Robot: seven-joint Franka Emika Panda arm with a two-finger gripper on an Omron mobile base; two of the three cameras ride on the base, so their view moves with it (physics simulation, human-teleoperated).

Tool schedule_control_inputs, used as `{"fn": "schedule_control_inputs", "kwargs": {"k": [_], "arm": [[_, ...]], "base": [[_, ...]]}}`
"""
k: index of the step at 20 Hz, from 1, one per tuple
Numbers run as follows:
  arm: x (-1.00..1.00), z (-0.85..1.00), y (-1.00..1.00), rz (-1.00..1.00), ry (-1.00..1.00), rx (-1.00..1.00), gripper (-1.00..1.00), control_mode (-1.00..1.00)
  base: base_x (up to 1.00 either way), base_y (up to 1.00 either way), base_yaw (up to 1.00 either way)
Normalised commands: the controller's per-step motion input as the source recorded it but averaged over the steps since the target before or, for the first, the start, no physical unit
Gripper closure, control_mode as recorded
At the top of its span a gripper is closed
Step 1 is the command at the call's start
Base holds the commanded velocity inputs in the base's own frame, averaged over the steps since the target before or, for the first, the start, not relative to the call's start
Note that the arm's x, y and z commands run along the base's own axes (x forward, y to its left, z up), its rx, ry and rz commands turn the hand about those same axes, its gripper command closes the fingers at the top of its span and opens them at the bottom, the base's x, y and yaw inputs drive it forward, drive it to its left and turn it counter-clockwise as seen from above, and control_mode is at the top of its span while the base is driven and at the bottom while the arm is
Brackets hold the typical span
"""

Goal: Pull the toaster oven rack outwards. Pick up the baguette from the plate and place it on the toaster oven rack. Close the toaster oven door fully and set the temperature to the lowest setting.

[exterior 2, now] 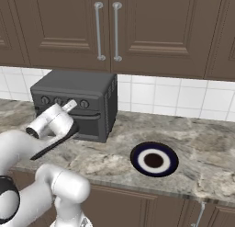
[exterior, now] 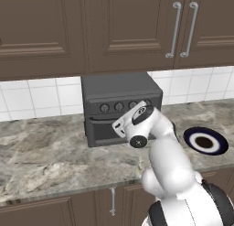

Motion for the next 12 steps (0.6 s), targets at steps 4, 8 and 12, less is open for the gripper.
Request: {"fn": "schedule_control_inputs", "kwargs": {"k": [4, 8, 12], "arm": [[0.35, -0.39, 0.0, 0.45, -0.12, -0.41, 1.0, -1.0], [0.4, -0.24, 0.0, 0.48, -0.12, -0.42, 1.0, -1.0], [0.41, -0.06, 0.0, 0.47, -0.12, -0.39, 1.0, -1.0]], "base": [[0.0, 0.0, 0.0], [0.0, 0.0, 0.0], [0.0, 0.0, 0.0]]}}
